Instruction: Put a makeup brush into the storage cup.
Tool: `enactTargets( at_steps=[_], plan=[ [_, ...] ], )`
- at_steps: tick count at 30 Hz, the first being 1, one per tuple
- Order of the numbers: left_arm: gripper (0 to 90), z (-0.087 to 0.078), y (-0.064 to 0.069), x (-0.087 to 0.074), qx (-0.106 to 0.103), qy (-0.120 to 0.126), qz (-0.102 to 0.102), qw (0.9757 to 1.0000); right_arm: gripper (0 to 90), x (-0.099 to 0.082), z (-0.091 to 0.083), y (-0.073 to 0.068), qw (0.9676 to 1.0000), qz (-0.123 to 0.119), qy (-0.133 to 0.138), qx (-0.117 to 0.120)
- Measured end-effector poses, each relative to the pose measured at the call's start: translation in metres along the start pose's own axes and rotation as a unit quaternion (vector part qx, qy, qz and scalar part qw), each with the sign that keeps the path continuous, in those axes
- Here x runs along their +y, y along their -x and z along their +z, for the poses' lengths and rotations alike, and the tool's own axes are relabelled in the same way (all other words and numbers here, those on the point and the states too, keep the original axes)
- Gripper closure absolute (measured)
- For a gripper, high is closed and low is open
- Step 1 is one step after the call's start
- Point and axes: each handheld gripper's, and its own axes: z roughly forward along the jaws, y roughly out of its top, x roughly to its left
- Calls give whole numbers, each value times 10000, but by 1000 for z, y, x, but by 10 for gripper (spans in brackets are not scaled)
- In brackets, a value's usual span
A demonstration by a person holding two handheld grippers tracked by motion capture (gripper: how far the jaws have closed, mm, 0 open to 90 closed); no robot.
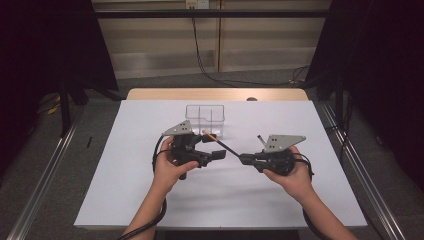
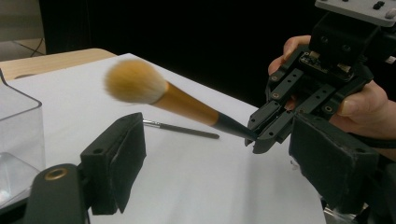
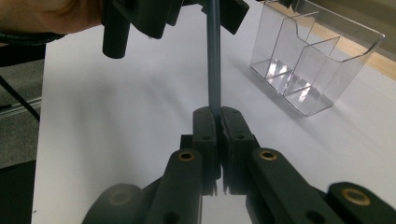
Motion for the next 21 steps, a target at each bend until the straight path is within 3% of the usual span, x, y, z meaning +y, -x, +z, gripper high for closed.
enactTargets(
  at_steps=[15, 21],
  plan=[
    [469, 8, 3, 0, -26, 58, -56, 10000, 858, 1, 9, -4, 9999, 74, 114, -81],
    [614, 7, 4, 1, -45, 144, -239, 9996, 857, 1, 12, -6, 9997, 131, 161, -90]
  ],
)
